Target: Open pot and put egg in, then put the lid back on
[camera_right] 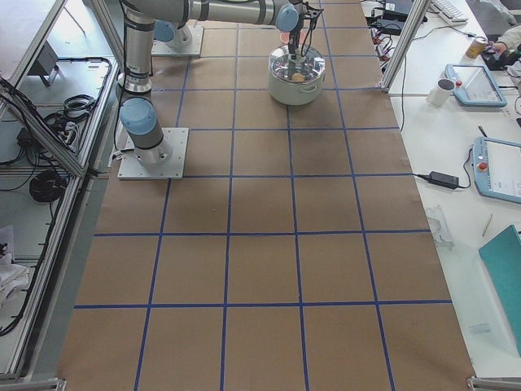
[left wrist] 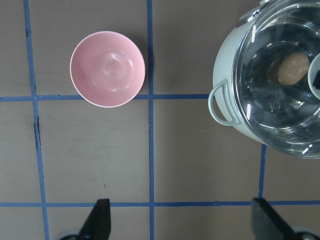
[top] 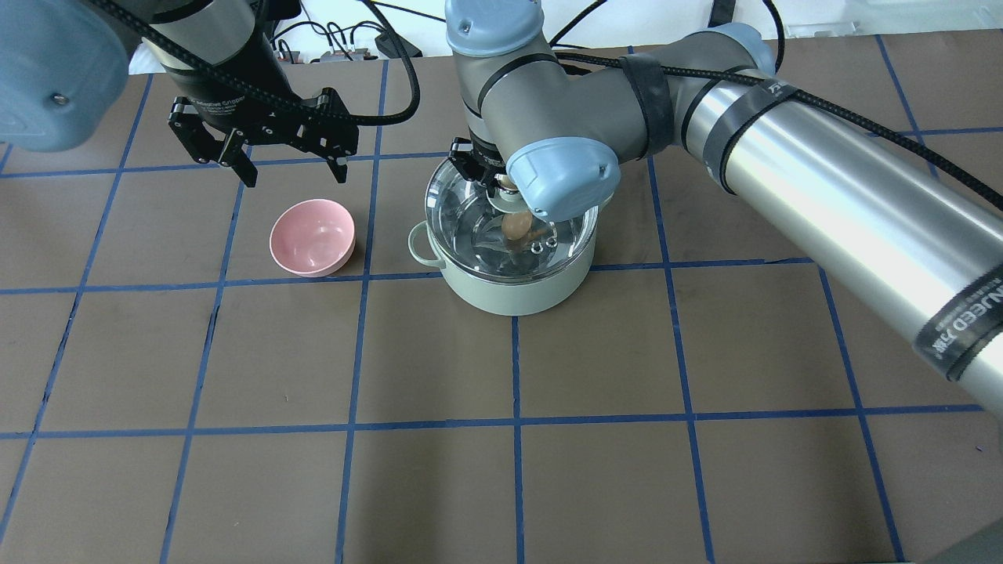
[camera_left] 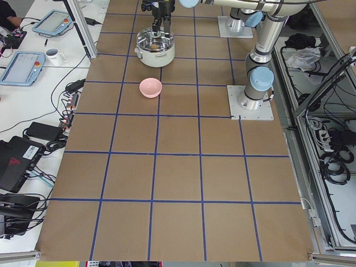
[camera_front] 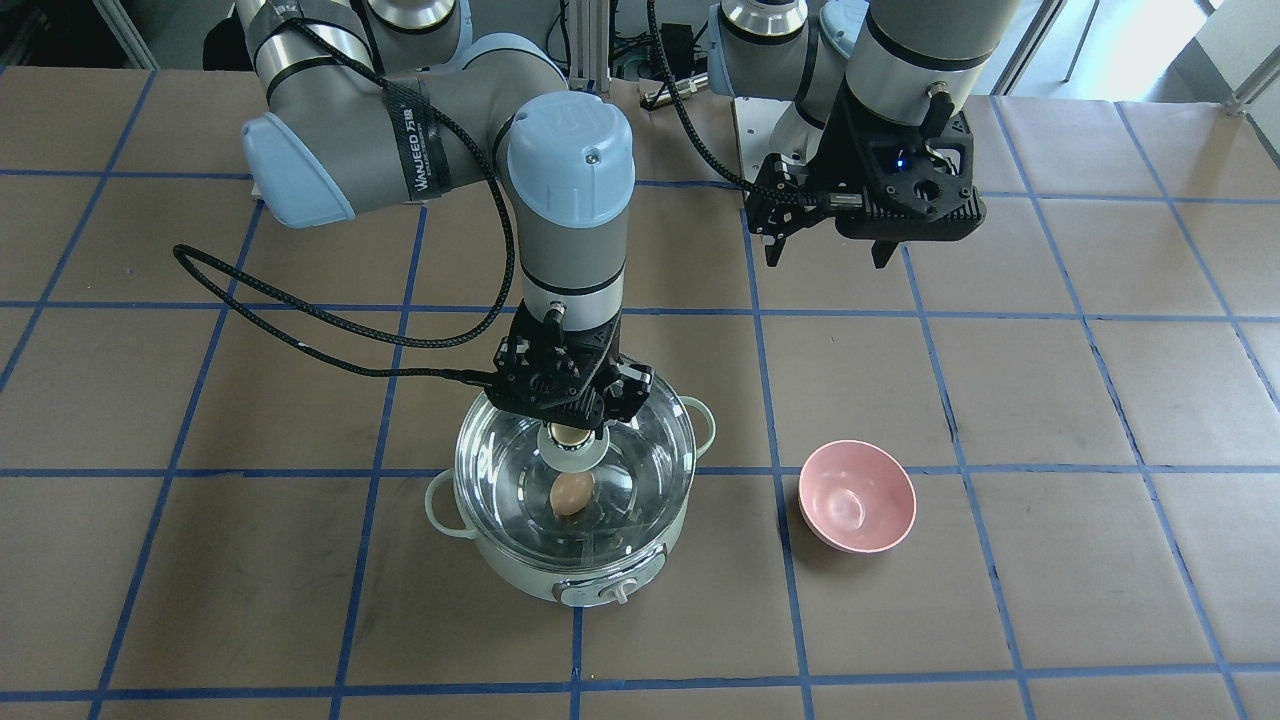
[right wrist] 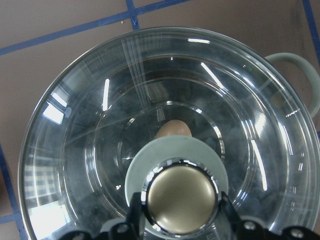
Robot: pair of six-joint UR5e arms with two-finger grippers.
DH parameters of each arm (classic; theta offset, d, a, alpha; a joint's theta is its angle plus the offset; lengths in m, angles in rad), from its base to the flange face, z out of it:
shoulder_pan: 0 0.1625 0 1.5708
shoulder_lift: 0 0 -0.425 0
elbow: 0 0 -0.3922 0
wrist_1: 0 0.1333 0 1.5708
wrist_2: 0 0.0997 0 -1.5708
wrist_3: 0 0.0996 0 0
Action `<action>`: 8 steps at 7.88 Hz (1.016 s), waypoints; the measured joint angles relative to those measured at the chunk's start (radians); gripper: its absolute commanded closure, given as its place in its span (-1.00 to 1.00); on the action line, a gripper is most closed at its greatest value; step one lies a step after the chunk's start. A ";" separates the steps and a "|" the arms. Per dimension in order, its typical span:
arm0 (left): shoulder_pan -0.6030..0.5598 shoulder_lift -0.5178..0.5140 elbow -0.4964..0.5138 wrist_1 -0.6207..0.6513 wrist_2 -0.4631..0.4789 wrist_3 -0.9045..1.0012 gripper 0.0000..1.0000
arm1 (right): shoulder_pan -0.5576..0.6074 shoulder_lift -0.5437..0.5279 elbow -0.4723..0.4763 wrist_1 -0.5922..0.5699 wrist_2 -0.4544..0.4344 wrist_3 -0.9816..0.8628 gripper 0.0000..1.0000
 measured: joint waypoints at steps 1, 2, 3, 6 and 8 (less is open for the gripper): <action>0.000 0.000 0.000 0.000 0.000 0.000 -1.00 | 0.000 0.001 0.001 -0.001 0.006 0.002 -0.16; 0.000 0.000 0.000 0.000 0.000 0.000 -1.00 | 0.000 0.003 0.002 -0.001 0.005 -0.001 -0.20; 0.000 0.000 0.000 0.000 0.000 0.000 -1.00 | 0.000 0.003 0.006 -0.002 0.002 -0.005 -0.29; 0.000 0.000 0.000 0.000 0.001 0.000 -1.00 | 0.000 0.003 0.009 -0.003 -0.004 -0.014 -1.00; 0.000 0.000 0.000 0.000 0.001 0.000 -1.00 | -0.025 -0.009 0.000 0.003 0.006 -0.044 -1.00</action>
